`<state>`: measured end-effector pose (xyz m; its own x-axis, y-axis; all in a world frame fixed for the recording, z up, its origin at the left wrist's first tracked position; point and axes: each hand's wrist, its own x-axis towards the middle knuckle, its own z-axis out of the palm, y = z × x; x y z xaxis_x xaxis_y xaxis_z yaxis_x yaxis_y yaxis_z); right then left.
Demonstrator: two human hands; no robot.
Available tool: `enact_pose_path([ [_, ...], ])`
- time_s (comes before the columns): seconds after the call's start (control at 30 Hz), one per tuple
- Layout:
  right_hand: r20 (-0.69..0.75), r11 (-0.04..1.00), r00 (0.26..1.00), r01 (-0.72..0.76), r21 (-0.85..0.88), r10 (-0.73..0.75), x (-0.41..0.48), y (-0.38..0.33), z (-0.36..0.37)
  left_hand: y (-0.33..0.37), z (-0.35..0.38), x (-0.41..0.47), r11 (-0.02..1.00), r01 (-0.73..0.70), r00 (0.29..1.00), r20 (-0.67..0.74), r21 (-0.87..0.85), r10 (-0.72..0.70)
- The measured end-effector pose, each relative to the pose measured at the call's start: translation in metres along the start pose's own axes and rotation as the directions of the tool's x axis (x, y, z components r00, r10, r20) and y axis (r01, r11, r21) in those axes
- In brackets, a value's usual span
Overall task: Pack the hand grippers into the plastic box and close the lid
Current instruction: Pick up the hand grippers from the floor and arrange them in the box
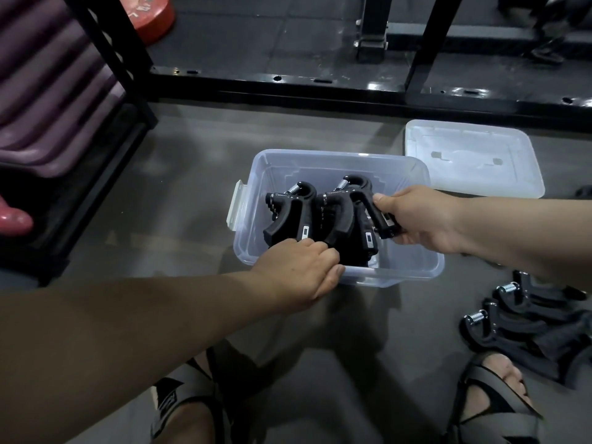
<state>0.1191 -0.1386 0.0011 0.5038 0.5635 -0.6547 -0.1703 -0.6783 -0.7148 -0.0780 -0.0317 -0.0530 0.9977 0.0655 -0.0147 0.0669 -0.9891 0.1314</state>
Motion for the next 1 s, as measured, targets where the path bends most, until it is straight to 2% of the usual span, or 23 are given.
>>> enact_pose_path([
  [0.17,-0.018,0.994,0.995,-0.095,0.05,0.096,0.005,-0.006,0.005,0.0,0.001,0.0,1.0,-0.003,1.0,0.006,0.003,0.003],
  [0.23,-0.053,0.998,0.997,-0.061,-0.034,0.06,0.007,-0.005,0.006,0.0,0.001,0.0,1.0,0.001,1.0,0.008,0.0,-0.001],
  [0.27,-0.08,0.991,0.997,-0.027,-0.133,0.016,0.009,-0.003,0.006,0.0,0.001,0.0,1.0,0.003,1.0,0.012,-0.003,-0.003],
  [0.33,-0.095,0.936,0.993,0.029,-0.35,-0.066,0.011,-0.002,0.003,0.0,0.001,-0.001,1.0,0.004,1.0,0.014,-0.007,-0.004],
  [0.4,-0.072,0.875,0.993,0.044,-0.482,-0.089,0.013,-0.003,0.002,0.0,0.001,-0.001,1.0,0.001,1.0,0.005,-0.006,-0.001],
  [0.53,-0.046,0.762,0.991,0.065,-0.644,-0.123,0.016,-0.008,0.006,0.001,-0.001,0.0,1.0,-0.009,1.0,0.001,-0.014,0.009],
  [0.67,0.009,0.574,0.984,0.111,-0.811,-0.178,0.021,-0.01,0.017,0.001,-0.002,0.0,1.0,-0.013,1.0,-0.009,-0.008,0.013],
  [0.73,0.024,0.524,0.974,0.141,-0.84,-0.224,0.021,-0.014,0.021,0.001,-0.001,0.0,1.0,-0.012,1.0,-0.006,0.0,0.012],
  [0.8,0.005,0.55,0.958,0.169,-0.818,-0.287,0.02,-0.019,0.022,0.001,-0.001,0.0,1.0,-0.013,1.0,-0.013,0.008,0.013],
  [0.9,-0.05,0.655,0.936,0.205,-0.727,-0.349,0.018,-0.024,0.025,0.0,-0.002,-0.001,1.0,-0.011,1.0,-0.008,0.017,0.011],
  [1.0,-0.059,0.693,0.915,0.259,-0.673,-0.399,0.021,-0.021,0.039,-0.001,-0.004,-0.002,1.0,0.001,0.999,-0.046,-0.003,-0.001],
])
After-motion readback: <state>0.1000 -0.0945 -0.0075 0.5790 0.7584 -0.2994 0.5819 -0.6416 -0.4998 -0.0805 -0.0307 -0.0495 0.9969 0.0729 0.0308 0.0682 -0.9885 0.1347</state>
